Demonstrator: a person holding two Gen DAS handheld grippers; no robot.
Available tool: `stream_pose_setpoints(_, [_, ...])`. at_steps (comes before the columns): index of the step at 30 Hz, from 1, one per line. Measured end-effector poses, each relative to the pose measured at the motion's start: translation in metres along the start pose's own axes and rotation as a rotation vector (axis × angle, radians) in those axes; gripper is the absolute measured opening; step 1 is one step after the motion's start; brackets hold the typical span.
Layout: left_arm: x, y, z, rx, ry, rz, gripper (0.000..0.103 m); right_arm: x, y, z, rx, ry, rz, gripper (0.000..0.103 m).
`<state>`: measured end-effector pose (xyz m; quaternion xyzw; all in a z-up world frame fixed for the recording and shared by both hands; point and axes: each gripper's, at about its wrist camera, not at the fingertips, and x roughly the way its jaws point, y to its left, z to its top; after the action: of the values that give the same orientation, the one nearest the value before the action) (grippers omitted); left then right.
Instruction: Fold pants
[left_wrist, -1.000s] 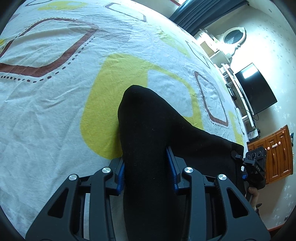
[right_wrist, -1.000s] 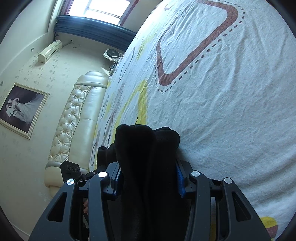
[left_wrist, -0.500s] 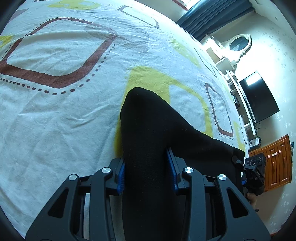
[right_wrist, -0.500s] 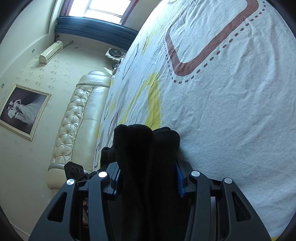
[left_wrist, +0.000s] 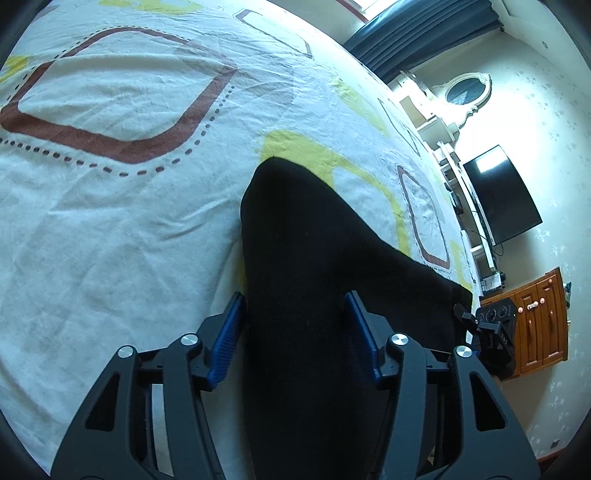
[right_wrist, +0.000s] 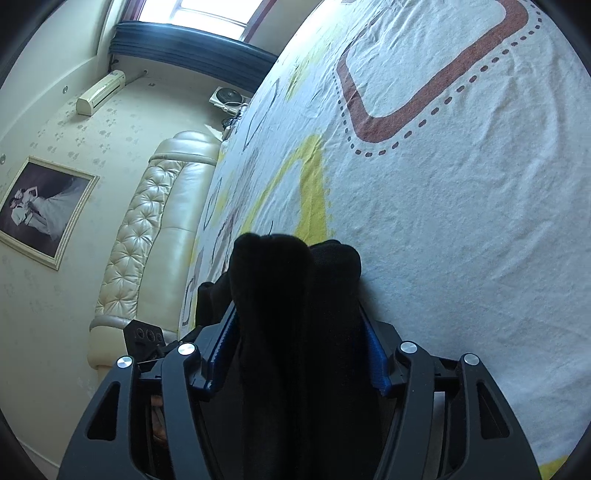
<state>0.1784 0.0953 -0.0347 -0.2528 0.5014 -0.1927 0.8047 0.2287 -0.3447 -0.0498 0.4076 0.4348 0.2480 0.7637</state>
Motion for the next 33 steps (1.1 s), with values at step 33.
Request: stream_pose_setpoints(33, [-0.036, -0.009, -0.087, 0.017, -0.029, 0.057, 0.046, -0.002, 0.016, -0.057, -0.119, 0.170, -0.054, 0.047])
